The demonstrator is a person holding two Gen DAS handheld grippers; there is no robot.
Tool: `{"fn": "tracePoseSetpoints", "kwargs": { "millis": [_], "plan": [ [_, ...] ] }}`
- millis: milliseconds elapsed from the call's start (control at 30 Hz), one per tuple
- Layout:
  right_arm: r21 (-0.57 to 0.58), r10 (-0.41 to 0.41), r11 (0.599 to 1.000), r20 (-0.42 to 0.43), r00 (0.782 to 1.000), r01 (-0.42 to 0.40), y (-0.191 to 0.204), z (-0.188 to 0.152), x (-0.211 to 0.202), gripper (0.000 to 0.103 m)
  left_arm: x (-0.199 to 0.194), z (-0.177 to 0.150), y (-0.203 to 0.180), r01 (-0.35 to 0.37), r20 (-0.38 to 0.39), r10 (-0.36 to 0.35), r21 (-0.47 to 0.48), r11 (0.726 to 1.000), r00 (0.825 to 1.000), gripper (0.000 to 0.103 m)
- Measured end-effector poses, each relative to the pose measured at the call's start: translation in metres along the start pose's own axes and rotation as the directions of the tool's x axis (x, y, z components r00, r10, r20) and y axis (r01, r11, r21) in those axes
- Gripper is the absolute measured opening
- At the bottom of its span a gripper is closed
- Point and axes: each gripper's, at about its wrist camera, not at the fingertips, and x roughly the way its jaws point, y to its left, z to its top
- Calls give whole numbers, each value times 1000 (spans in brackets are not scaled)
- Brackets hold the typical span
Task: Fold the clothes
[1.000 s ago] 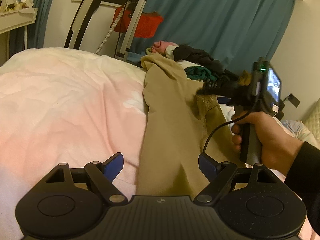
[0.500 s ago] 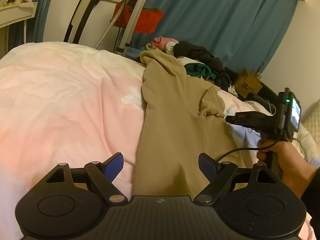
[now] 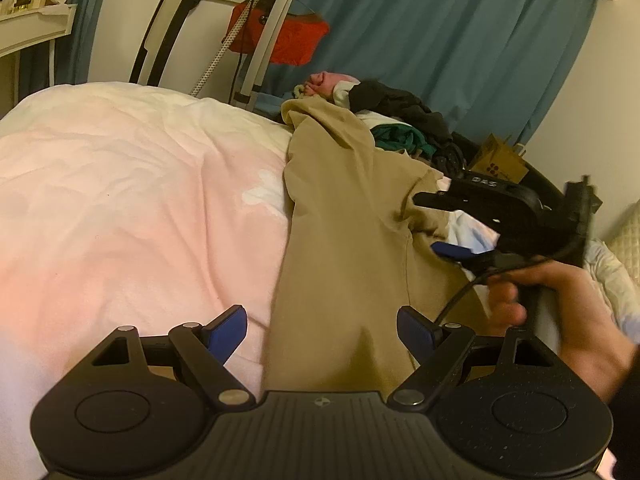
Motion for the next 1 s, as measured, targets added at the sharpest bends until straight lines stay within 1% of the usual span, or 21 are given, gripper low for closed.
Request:
{"fn": "tracePoseSetpoints", "kwargs": {
  "millis": [33, 100, 133, 167, 200, 267, 333, 400, 467, 533, 633, 733, 800, 833, 867, 900, 933, 1000],
  "plan": [
    [22, -6, 1000, 14, 1000, 6, -1, 2, 5, 69, 0, 0, 0, 2, 1, -2, -1, 1000, 1000, 84],
    [60, -23, 998, 39, 999, 21, -1, 5, 13, 61, 0, 0, 1, 3, 0, -3, -1, 1000, 1000, 84],
    [63, -36, 997, 46, 998, 33, 2, 6, 15, 49, 1, 1, 1, 4, 0, -4, -2, 1000, 1000, 84],
    [52, -50, 998, 58, 997, 47, 5, 7, 14, 21, 1, 1, 2, 6, 0, -6, -5, 1000, 1000, 84],
    [30, -66, 998, 74, 995, 64, 8, 8, 13, 12, 1, 1, 3, 7, 0, -7, -9, 1000, 1000, 84],
    [-11, -85, 996, 106, 991, 86, 9, 6, 6, 9, 1, 2, 4, 10, -1, -10, -20, 1000, 1000, 84],
    [-40, -106, 993, 127, 986, 112, 8, 4, -1, 9, 0, 3, 5, 15, 1, -15, -26, 1000, 1000, 84],
    [-50, -148, 987, 108, 983, 154, 2, 0, -4, 9, -2, 3, 6, 15, 6, -15, -26, 1000, 1000, 84],
    [-63, -164, 984, 82, 983, 169, -2, -4, -5, 9, -3, 3, 7, 8, 14, -7, -19, 1000, 1000, 84],
    [-71, -155, 984, 78, 985, 161, -1, -6, -13, 11, -4, 3, 7, 3, 16, -3, -17, 1000, 1000, 84],
    [-85, -143, 986, 28, 989, 145, 4, -9, -30, 12, -6, 4, 6, -8, 21, 8, -10, 1000, 1000, 84],
    [-157, -108, 982, -23, 994, 103, 13, -20, -67, 14, -12, 3, 3, -19, 25, 18, 10, 1000, 1000, 84],
    [-191, -89, 978, -44, 995, 79, 15, -32, -100, 33, -16, 1, 0, -27, 23, 27, 29, 999, 999, 84],
    [-195, -81, 978, -50, 995, 70, 14, -40, -118, 60, -19, 0, -2, -30, 19, 30, 38, 999, 999, 84],
    [-200, -74, 978, -55, 996, 62, 14, -49, -136, 84, -22, -3, -3, -32, 13, 32, 47, 998, 999, 84],
    [-203, -65, 978, -61, 996, 52, 12, -58, -154, 87, -25, -5, -4, -34, 7, 34, 56, 998, 999, 84],
    [-199, -54, 979, -73, 996, 39, 7, -68, -170, 84, -29, -7, -5, -33, -3, 33, 58, 998, 999, 84],
    [-181, -31, 983, -110, 993, 11, -5, -90, -200, 84, -39, -13, -5, -27, -28, 28, 46, 999, 999, 83]
  ]
}}
